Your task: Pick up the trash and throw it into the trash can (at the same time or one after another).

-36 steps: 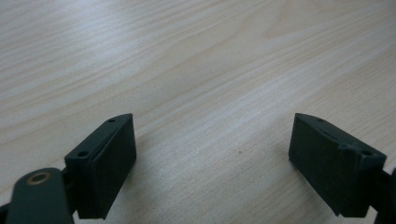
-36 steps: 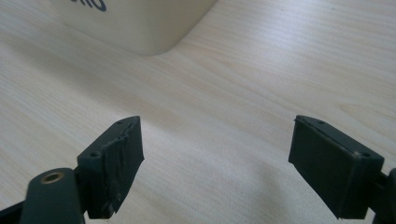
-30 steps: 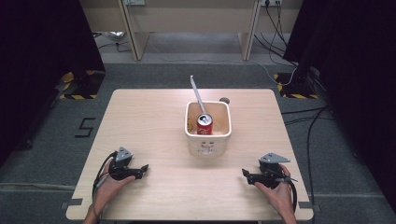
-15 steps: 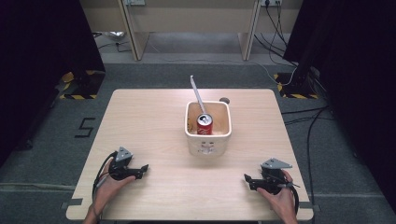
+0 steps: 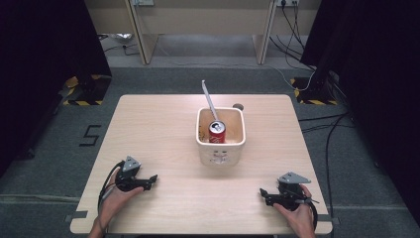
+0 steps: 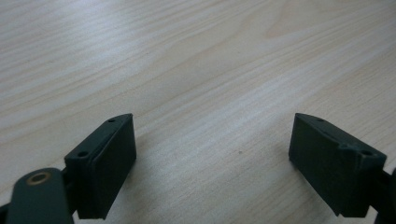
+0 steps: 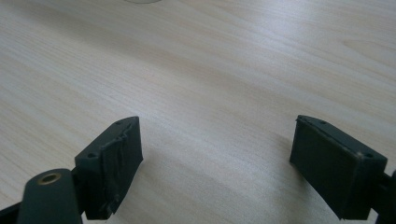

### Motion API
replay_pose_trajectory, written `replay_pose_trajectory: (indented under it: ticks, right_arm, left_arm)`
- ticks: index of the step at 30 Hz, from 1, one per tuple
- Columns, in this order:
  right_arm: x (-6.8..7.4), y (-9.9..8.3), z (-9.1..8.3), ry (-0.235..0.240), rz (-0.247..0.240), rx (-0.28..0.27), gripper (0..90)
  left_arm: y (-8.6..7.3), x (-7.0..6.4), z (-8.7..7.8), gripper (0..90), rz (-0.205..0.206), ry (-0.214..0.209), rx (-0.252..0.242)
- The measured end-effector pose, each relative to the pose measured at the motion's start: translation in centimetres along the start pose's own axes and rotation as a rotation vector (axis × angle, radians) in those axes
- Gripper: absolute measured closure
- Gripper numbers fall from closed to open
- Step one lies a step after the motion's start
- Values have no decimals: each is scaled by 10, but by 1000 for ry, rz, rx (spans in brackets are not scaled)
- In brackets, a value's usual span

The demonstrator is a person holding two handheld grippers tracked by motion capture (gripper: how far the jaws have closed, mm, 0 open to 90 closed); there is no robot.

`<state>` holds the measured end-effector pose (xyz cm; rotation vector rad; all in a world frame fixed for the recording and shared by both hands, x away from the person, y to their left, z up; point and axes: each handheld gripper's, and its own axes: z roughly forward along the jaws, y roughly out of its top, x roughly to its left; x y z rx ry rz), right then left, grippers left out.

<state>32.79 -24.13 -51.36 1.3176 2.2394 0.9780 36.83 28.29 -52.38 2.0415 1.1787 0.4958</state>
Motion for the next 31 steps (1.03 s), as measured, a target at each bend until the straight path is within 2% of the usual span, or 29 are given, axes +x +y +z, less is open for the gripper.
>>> replay_pose_trajectory:
  ticks: [4,7,31]
  right_arm:
    - [0,-3,0,-18,-6,-13,154]
    - [3,-3,1,-43,-22,-2,144]
    - [4,-3,0,-43,-21,-1,139]
  left_arm:
    - [0,0,0,141,0,0,-2]
    - [0,0,0,141,0,0,-3]
    - [0,0,0,142,-1,0,-3]
